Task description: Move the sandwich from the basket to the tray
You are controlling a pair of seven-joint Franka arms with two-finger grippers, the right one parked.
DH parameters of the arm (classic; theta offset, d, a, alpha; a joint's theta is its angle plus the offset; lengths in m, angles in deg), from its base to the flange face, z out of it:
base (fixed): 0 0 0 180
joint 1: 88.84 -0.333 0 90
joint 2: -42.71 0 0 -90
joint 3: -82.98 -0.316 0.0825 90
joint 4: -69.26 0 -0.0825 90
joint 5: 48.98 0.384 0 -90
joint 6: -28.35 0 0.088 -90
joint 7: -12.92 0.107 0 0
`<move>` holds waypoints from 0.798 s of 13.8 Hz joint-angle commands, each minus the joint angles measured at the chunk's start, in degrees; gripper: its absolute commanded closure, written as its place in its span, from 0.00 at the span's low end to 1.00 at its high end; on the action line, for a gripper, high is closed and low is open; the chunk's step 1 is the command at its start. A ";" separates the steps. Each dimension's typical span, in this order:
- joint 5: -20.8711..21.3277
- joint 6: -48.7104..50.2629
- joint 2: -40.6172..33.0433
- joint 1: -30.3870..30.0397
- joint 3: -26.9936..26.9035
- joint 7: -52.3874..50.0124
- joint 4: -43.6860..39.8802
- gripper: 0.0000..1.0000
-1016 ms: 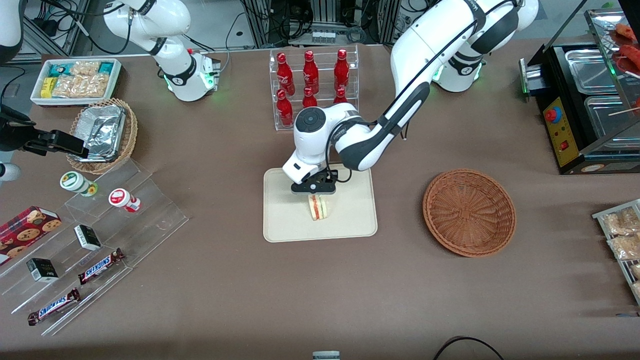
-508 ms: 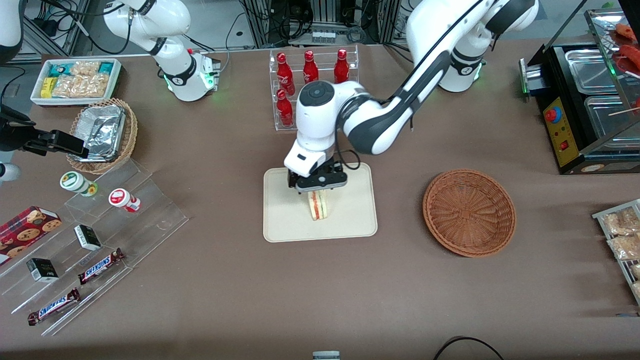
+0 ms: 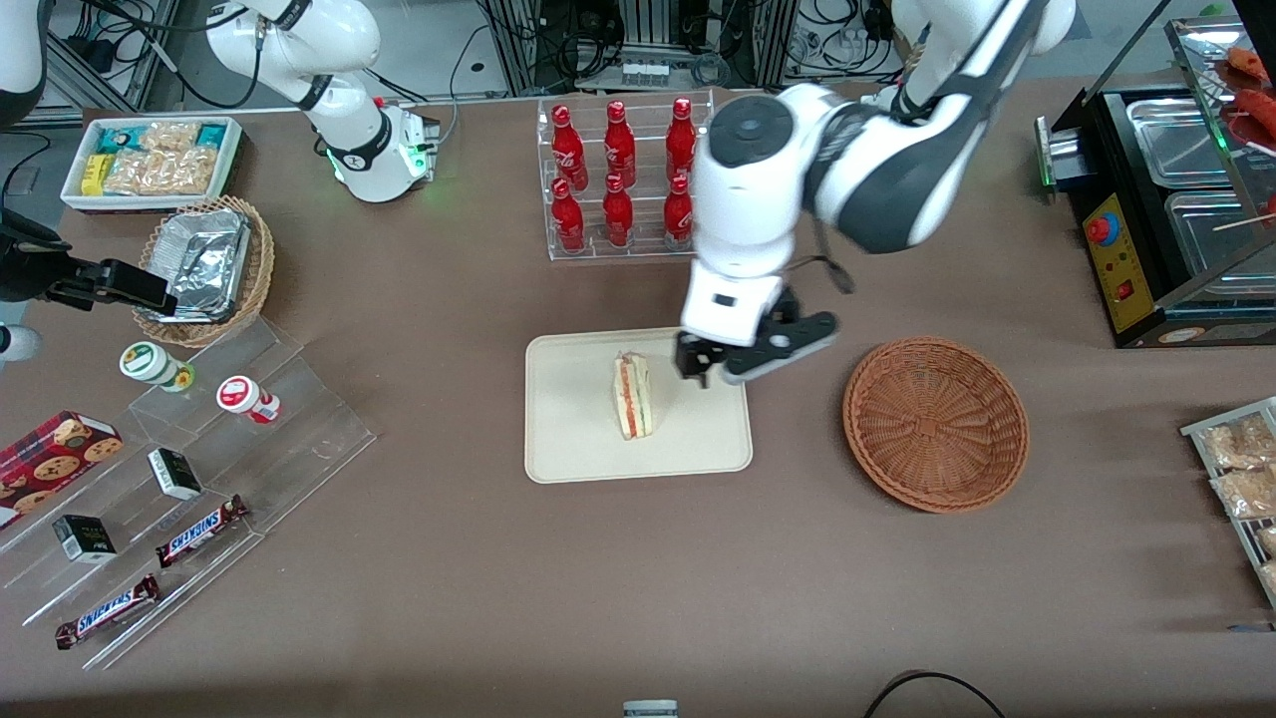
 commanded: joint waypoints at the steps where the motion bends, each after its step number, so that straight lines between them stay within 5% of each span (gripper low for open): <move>1: -3.60 4.62 -4.38 -5.93 0.60 8.88 1.72 0.01; 4: -8.26 11.38 -9.04 -9.90 -1.84 22.84 1.72 0.01; 11: -15.04 18.87 -15.55 -10.18 -20.90 53.88 2.60 0.01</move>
